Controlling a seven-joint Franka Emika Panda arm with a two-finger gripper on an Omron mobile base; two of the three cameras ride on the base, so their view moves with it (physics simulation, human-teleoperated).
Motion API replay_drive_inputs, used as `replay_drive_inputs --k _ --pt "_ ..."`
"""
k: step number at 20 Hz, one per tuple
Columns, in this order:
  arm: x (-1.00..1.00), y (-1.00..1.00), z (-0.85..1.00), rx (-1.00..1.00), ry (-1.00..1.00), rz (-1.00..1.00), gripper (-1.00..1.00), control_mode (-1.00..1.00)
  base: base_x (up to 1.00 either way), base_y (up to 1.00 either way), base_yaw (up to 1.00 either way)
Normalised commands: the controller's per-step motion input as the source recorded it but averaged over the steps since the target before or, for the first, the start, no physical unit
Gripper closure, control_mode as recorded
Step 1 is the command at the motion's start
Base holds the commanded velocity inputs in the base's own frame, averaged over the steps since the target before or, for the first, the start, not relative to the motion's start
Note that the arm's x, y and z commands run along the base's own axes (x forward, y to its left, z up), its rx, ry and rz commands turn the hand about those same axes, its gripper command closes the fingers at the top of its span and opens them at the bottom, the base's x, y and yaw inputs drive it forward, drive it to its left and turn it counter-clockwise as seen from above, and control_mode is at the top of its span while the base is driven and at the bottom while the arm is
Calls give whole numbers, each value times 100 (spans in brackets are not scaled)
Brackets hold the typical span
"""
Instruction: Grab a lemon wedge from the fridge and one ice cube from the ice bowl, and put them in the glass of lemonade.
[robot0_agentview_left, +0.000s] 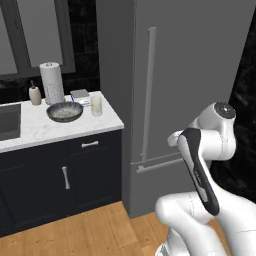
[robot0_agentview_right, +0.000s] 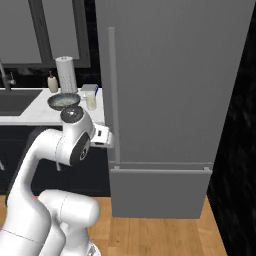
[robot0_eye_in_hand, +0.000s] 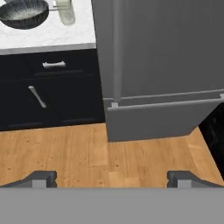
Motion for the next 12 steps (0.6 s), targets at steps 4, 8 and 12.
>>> replay_drive_inputs --k 4,8,12 --pt "100 0 0 0 -7 13 -100 -100 0 0 0" --pt "100 0 1 2 -1 15 -100 -100 0 0 0" --pt "100 0 5 0 1 8 -100 -100 0 0 0"
